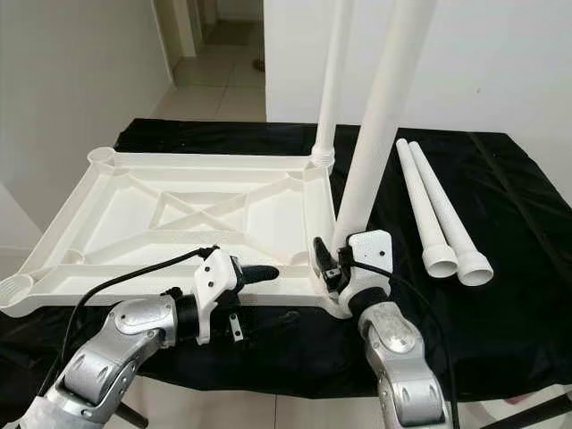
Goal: Building children table
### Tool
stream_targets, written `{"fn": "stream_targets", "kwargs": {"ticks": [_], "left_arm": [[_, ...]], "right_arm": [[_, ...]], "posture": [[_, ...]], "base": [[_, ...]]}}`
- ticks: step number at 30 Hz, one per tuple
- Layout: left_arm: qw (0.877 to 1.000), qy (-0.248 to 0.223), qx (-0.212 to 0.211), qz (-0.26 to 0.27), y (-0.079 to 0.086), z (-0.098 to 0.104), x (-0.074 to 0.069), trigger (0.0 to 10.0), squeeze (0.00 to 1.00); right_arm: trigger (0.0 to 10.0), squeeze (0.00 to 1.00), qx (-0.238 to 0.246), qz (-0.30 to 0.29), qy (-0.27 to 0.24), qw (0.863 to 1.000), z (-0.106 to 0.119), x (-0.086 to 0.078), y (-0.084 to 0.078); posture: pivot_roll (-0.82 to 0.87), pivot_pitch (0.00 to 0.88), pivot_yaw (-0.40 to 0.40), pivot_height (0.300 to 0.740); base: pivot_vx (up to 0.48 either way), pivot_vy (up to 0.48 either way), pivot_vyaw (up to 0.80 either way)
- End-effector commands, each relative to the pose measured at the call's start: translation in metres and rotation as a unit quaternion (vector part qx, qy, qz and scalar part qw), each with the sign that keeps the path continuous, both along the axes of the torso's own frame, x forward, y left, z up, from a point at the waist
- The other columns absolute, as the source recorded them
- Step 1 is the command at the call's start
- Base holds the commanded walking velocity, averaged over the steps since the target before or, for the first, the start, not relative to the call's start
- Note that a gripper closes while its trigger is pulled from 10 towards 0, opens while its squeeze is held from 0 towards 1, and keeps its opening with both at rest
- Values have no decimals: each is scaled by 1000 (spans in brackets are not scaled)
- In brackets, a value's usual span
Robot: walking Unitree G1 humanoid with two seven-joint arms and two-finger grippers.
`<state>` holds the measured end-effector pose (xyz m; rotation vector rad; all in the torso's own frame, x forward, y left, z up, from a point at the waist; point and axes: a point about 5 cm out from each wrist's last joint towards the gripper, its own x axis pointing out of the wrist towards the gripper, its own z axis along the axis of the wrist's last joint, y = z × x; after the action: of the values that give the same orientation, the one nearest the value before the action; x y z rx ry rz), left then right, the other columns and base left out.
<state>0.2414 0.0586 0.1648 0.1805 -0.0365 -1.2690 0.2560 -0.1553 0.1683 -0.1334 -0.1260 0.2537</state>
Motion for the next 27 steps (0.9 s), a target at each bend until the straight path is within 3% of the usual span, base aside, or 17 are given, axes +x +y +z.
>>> {"fn": "stream_targets", "kwargs": {"ticks": [1,14,17,21,27], "left_arm": [[1000,4,9,-6,1,-2,-3,10000,0],[1000,5,8,-9,2,0,-4,10000,0],[1000,4,7,-9,1,1,-4,10000,0],[1000,4,8,-7,2,1,-3,10000,0],[1000,2,10,-4,4,3,-1,10000,0]], "right_arm": [[10000,0,-7,-4,22,1000,-10,-3,-3],[10000,0,7,-35,43,998,-23,-6,-19],[10000,0,30,-36,46,998,-28,-5,-25],[10000,0,29,-26,36,999,-30,-6,-30],[10000,0,10,23,11,1000,-27,-12,-22]], "posture": [[-55,33,16,740],[-56,32,20,740],[-55,33,25,740],[-52,38,32,740],[-48,45,34,740]], "base": [[0,0,0],[0,0,0],[0,0,0],[0,0,0],[0,0,0]]}}
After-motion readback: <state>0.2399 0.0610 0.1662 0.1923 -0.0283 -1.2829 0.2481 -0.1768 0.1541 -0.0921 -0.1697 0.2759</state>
